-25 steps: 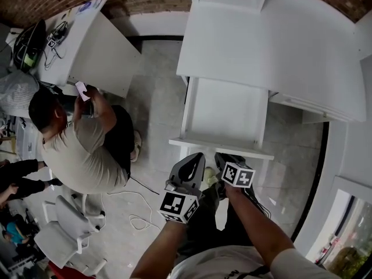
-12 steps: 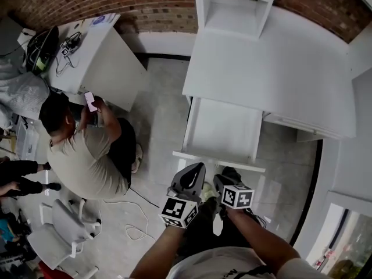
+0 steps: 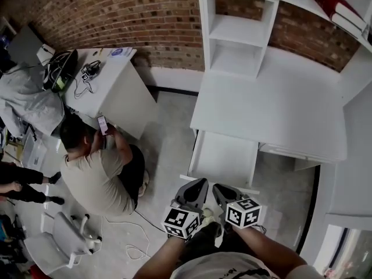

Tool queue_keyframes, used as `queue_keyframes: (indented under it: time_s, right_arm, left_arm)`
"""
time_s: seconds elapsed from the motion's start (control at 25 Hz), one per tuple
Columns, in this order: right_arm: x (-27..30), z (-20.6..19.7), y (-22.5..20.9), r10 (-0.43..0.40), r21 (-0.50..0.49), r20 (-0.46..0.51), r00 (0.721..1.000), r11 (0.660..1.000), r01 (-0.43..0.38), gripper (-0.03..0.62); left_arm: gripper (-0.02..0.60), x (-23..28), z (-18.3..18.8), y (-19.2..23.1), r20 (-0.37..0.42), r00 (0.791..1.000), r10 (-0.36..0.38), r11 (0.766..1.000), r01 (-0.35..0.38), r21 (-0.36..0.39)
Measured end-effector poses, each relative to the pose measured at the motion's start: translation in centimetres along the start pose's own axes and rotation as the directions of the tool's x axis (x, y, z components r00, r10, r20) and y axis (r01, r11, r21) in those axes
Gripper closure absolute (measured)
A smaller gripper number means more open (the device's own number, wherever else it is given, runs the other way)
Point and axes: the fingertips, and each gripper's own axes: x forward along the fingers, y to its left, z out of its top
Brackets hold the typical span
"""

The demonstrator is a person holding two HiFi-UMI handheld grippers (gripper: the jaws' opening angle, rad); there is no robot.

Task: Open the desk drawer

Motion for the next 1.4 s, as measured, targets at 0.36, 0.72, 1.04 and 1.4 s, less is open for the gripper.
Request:
queue_keyframes:
  time_s: [0.36,0.72,1.04,1.4]
  right_arm:
    - [-2.9,11.0,5.8,0.067,-0.214,0.16,0.985,0.976,-0.031,0.572]
    - [-6.7,19.2,10.7,0.133,-0.322,0.281,0.95,0.946,-0.037,0.576]
    - [-8.8,22.9,13.9,0.171,-0.372,0.335,0.926,0.928,-0.036,0.576]
    - [-8.6,23.4,14.7,0.179,-0.397,0.33,0.927,0.917,-0.036,0.577]
  left_arm:
    - [0.569,-1.6,9.4,-1.5,0.091,0.996,-0.015,0.999,0.012,0.031]
    - [0.569,-3.0,16.5,-4.0,0.168,0.984,-0.063,0.995,0.048,0.092]
    - [0.569,-4.7,21.1,-5.1,0.227,0.97,-0.088,0.99,0.06,0.129]
    - [0.569,-4.6,21.8,-5.3,0.235,0.968,-0.09,0.987,0.056,0.149]
